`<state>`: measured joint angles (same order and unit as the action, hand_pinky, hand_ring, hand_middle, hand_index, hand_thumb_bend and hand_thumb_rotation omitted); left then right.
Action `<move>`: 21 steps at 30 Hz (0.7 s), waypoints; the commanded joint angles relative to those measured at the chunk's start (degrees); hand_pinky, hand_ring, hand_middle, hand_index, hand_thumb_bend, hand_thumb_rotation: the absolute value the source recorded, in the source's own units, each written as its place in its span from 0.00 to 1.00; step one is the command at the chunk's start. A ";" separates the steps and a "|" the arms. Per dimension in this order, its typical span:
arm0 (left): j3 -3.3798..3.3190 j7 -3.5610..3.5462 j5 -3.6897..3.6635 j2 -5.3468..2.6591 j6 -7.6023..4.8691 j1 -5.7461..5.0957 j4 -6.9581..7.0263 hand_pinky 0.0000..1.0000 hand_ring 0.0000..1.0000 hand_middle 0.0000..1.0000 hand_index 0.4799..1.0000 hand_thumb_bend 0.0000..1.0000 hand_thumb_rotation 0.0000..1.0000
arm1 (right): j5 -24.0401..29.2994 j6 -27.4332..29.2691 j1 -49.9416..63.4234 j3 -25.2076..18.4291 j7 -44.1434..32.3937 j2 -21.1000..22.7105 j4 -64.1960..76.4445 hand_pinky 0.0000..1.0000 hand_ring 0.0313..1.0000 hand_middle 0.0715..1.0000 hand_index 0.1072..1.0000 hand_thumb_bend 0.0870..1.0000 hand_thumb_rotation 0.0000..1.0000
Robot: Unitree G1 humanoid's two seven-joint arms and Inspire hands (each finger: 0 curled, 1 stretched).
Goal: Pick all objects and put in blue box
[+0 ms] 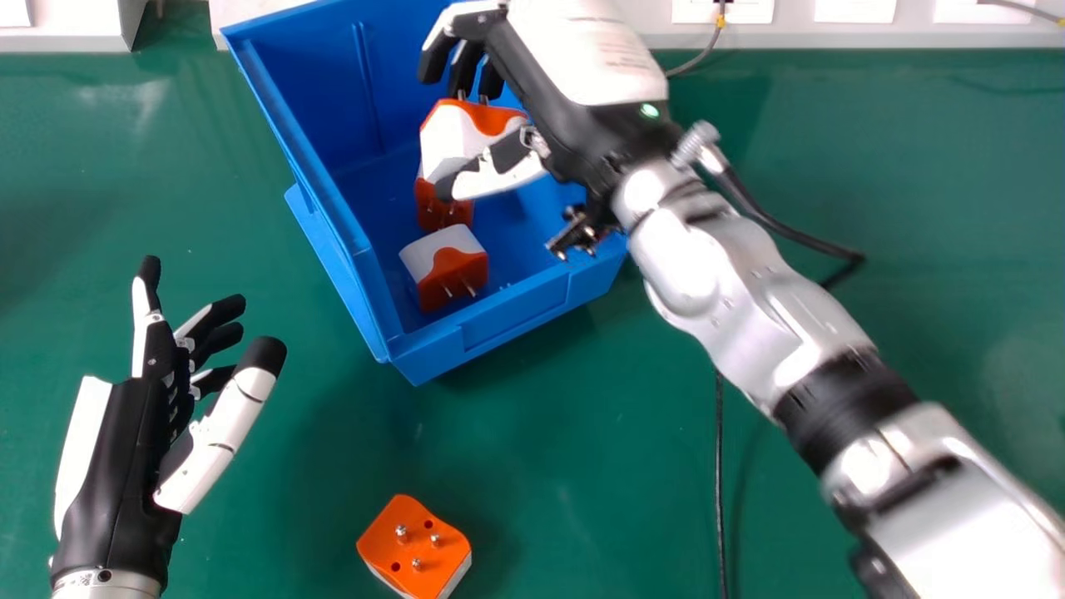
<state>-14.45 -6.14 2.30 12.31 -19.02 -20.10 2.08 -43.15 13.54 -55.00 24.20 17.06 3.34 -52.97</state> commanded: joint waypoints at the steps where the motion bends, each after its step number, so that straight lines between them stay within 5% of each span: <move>1: 0.14 0.42 0.30 0.26 -0.22 -0.49 1.61 0.77 0.86 0.88 0.75 0.67 0.71 | -0.64 -0.39 -5.71 1.00 2.54 -1.26 -4.06 0.31 0.42 0.49 0.51 0.44 0.00; 8: 0.50 0.41 -0.01 -0.03 -0.27 -0.92 1.88 0.77 0.86 0.88 0.75 0.68 0.71 | -1.81 -4.43 -12.40 5.47 1.48 -4.92 -16.12 0.32 0.42 0.48 0.50 0.44 0.00; 14: 0.86 1.41 1.37 -0.23 1.48 -1.80 3.83 0.77 0.86 0.88 0.75 0.68 0.71 | -3.00 -7.82 -14.44 8.82 -1.26 -6.90 -20.63 0.32 0.41 0.47 0.50 0.44 0.00; 21: 1.17 2.02 2.04 -0.51 4.04 -3.05 6.61 0.77 0.86 0.88 0.76 0.66 0.70 | -2.15 -9.53 -14.76 10.09 -3.77 -8.34 -21.64 0.33 0.41 0.46 0.48 0.45 0.00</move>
<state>-13.57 -4.66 3.92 11.96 -15.17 -22.62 6.58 -45.52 4.23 -66.77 34.15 13.40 -4.42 -74.88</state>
